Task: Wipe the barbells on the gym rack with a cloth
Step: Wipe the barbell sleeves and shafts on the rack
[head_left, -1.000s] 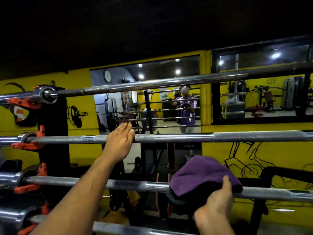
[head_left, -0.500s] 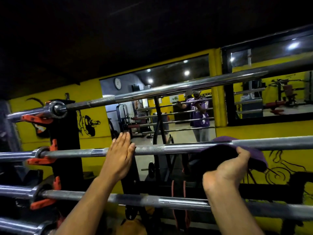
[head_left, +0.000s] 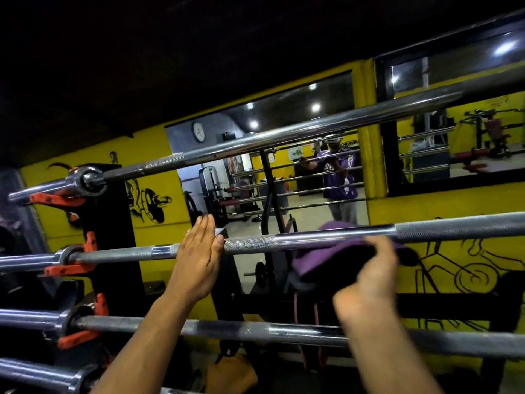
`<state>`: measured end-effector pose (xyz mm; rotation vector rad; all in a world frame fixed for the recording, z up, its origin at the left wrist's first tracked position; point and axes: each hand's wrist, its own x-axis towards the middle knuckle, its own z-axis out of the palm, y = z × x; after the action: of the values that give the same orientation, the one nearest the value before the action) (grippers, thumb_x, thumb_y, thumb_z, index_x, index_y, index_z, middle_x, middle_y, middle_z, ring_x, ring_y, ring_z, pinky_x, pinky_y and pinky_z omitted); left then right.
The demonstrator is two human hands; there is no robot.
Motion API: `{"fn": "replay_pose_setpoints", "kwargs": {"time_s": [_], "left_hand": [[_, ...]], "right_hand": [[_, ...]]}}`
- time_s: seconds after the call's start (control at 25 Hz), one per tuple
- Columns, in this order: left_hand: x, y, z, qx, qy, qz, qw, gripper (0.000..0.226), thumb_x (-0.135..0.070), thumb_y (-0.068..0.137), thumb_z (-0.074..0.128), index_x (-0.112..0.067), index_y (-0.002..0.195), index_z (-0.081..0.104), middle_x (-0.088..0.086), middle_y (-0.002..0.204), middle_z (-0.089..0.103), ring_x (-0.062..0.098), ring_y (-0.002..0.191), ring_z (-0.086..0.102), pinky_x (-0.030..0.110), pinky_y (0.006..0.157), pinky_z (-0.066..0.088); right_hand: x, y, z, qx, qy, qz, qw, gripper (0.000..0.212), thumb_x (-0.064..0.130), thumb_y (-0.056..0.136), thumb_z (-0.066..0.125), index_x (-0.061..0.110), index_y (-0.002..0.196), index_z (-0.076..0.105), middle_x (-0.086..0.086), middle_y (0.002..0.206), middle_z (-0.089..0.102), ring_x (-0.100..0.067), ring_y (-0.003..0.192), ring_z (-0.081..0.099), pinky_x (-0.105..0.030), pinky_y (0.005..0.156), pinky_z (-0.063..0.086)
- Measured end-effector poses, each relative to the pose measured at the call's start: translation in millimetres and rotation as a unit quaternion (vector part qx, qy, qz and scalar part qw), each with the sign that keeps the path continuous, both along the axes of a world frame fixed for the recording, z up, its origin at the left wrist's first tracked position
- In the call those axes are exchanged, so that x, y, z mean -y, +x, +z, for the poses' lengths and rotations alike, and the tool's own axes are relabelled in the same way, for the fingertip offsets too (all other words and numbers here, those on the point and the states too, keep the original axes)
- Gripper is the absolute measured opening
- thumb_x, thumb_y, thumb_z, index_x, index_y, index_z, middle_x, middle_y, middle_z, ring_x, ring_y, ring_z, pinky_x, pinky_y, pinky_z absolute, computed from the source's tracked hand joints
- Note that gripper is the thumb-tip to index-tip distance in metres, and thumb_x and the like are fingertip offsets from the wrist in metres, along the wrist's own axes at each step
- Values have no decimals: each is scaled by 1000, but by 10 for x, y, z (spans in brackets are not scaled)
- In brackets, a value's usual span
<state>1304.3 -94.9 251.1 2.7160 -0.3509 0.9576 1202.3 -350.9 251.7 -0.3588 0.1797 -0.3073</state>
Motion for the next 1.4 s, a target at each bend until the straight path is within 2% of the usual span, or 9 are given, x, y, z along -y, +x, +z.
{"fn": "replay_pose_setpoints", "kwargs": {"time_s": [0.08,0.24,0.56,0.72,0.96,1.04,1.12,1.24,1.4], "left_hand": [[25,0,19,-1,0,-4,1000,73,-57,98,5,-18,160,4,-6,166,1,0,149,-8,27,122,-6],[13,-52,24,-12,-1,1,1000,66,-51,104,7,-18,161,5,-2,168,2,1,149,-7,26,121,-7],[39,-79,97,-78,9,26,997,62,-48,107,11,-17,160,0,0,168,-2,10,153,-7,27,118,-12],[23,-92,154,-98,11,15,995,62,-48,107,10,-19,160,-2,-1,168,-4,10,153,-7,28,117,-13],[13,-193,108,-96,-2,1,995,63,-49,108,13,-17,160,-2,0,168,-6,11,153,-6,29,121,-8],[-82,-298,110,-108,-40,-42,992,59,-44,109,16,-17,160,1,-2,168,-5,8,153,-7,25,119,-10],[-262,-394,108,-100,-103,-55,988,57,-39,110,17,-15,160,3,0,167,-5,10,153,-9,28,121,-10],[-573,-453,68,-80,-146,-4,986,58,-37,110,19,-12,160,2,4,167,-6,14,153,-11,35,123,-10],[-862,-258,111,-111,-127,37,985,60,-39,110,19,-10,160,3,7,168,-5,18,154,-9,41,125,-7]], "right_hand": [[213,-118,126,-16,35,-77,996,26,40,93,55,28,116,61,3,96,66,-17,83,60,-30,64,42],[-269,6,157,-59,1,68,996,42,45,89,60,23,124,61,-6,101,69,-24,90,64,-33,67,50],[61,-358,150,-31,-132,127,983,30,17,95,42,8,71,58,-9,51,64,-20,42,64,-24,39,52],[163,-579,-68,-14,-184,94,978,20,23,91,51,14,102,64,-15,103,71,-30,86,69,-34,64,58],[105,-1100,-112,39,-409,7,912,33,37,93,61,7,107,61,-11,104,67,-26,94,65,-38,84,50],[80,-1091,107,99,-578,-116,802,32,44,95,59,14,106,61,-11,107,62,-6,87,59,-29,85,41],[76,-877,351,217,-753,-237,574,46,47,95,46,14,125,56,-16,132,51,3,117,48,-23,102,35],[97,-157,470,271,-886,-276,254,77,58,96,34,25,160,8,-9,168,3,-28,153,12,-61,119,17],[-113,454,342,230,-956,-182,5,81,55,94,31,51,146,-30,-3,169,0,-35,128,46,-50,95,46]]}}
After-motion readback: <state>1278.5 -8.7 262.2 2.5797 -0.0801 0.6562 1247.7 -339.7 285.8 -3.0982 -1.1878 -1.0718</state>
